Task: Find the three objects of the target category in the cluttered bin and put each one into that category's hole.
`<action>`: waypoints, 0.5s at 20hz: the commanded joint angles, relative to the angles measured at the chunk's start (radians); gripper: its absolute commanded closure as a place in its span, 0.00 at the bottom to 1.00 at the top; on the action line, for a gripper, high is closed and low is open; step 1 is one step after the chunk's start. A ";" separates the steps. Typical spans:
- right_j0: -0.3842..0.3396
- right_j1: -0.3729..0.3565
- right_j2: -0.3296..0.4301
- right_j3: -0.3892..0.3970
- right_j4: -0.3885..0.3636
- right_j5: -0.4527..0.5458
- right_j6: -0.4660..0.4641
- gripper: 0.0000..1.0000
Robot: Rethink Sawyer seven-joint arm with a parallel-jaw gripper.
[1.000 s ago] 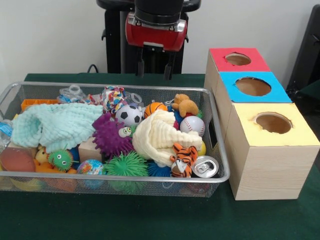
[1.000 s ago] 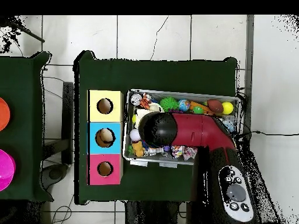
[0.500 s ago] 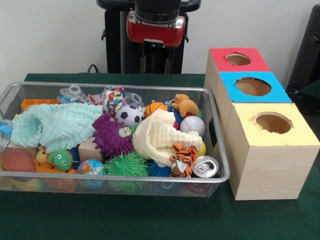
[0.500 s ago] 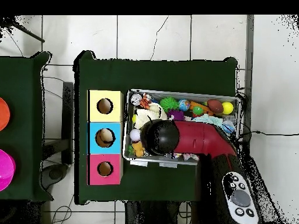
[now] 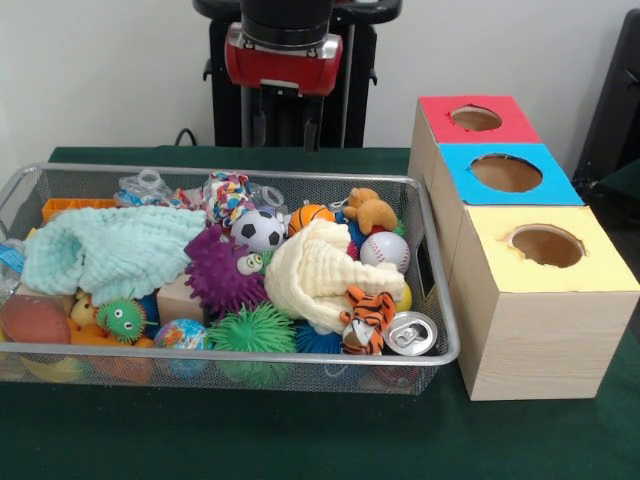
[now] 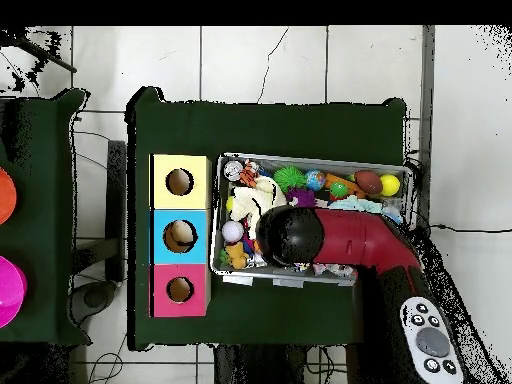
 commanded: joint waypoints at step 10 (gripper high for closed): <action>-0.118 -0.044 0.136 0.186 -0.086 -0.026 -0.172 0.00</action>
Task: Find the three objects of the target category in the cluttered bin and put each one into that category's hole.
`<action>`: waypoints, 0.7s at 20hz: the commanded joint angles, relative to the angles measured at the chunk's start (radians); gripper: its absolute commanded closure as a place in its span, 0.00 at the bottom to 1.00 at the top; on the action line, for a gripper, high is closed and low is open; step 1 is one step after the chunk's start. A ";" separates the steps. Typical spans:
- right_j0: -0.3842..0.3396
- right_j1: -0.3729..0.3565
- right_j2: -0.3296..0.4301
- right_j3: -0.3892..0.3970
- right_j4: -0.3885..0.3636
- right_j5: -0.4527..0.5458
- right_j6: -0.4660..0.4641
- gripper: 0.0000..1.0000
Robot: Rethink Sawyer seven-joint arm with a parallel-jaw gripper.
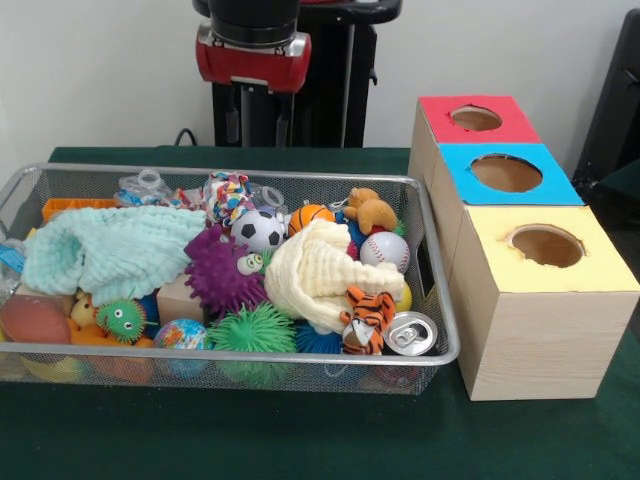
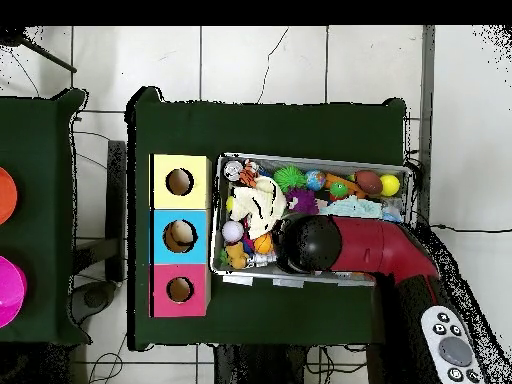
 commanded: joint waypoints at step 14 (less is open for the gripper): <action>-0.033 -0.115 0.112 0.277 -0.044 -0.084 -0.065 0.00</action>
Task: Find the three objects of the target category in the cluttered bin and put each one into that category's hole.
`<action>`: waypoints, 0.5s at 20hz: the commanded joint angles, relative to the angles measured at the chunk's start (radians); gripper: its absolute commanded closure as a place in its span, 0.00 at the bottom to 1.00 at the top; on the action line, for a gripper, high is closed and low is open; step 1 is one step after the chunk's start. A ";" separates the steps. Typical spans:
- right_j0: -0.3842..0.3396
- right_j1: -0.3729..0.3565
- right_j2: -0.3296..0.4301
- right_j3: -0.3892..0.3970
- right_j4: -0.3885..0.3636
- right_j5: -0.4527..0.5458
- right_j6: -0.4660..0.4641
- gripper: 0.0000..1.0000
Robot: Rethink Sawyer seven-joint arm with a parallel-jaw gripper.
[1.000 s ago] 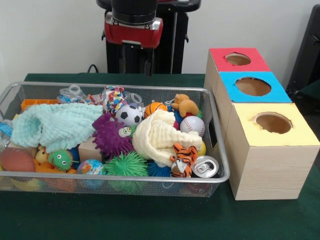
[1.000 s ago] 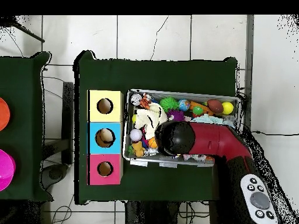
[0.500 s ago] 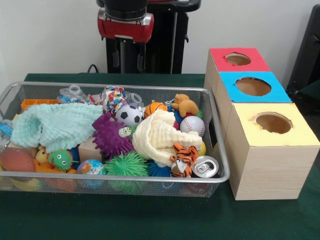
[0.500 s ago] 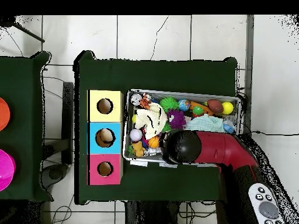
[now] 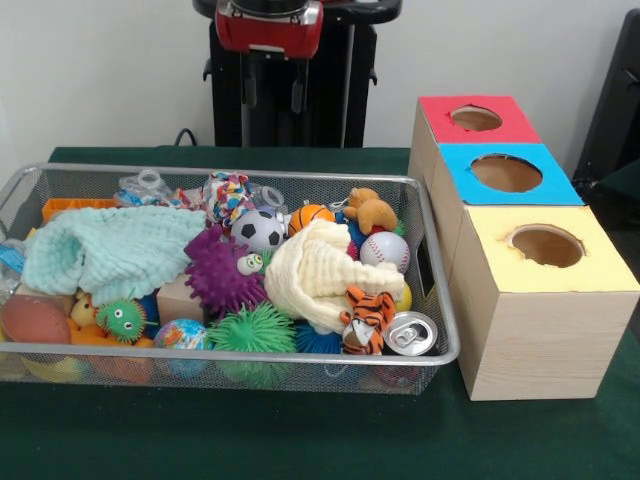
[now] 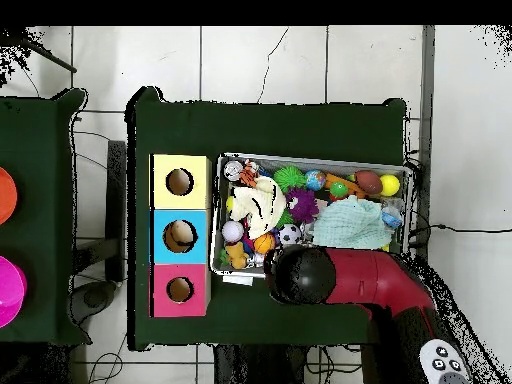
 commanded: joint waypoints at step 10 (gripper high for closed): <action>0.036 0.052 0.080 -0.012 -0.030 0.035 -0.081 0.00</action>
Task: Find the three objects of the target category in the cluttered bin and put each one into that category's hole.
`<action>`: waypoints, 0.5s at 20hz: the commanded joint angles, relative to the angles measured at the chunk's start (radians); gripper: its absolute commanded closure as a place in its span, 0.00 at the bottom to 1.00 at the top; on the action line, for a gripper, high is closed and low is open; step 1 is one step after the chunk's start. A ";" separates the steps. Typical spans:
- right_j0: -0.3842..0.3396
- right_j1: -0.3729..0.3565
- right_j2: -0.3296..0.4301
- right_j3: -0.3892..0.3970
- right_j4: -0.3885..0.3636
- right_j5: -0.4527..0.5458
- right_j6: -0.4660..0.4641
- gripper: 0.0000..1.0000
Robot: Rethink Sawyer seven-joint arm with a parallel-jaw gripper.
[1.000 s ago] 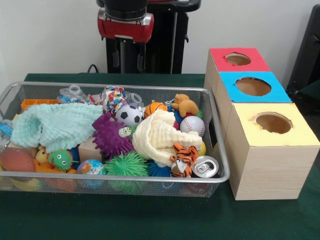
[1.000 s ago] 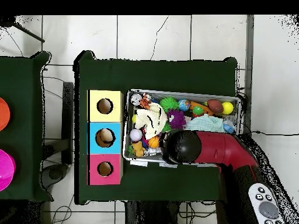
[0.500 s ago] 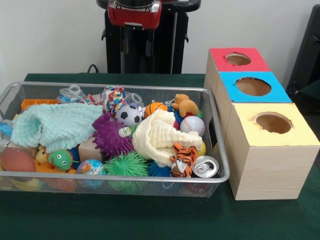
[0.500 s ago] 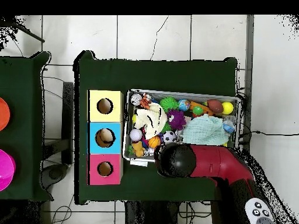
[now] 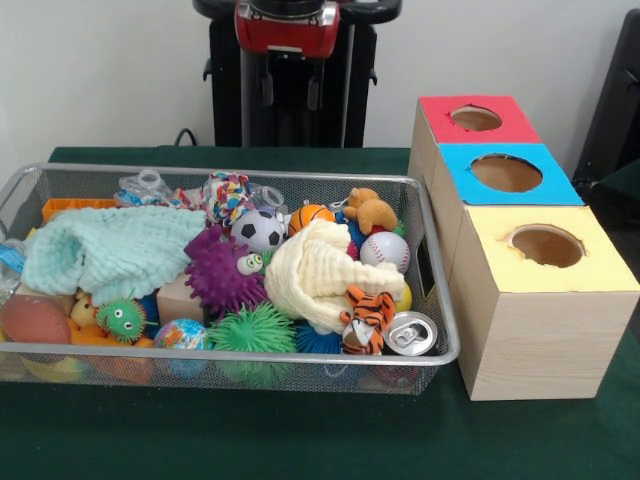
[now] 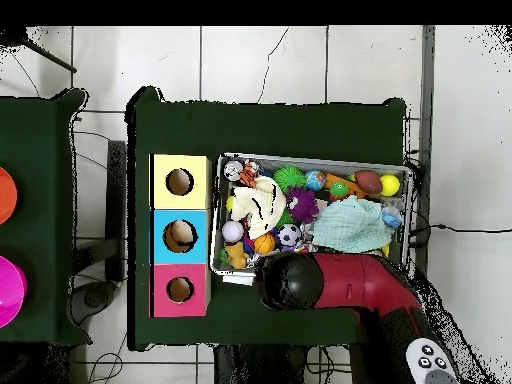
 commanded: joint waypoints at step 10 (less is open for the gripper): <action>0.047 0.077 0.063 -0.119 -0.019 0.111 -0.064 0.00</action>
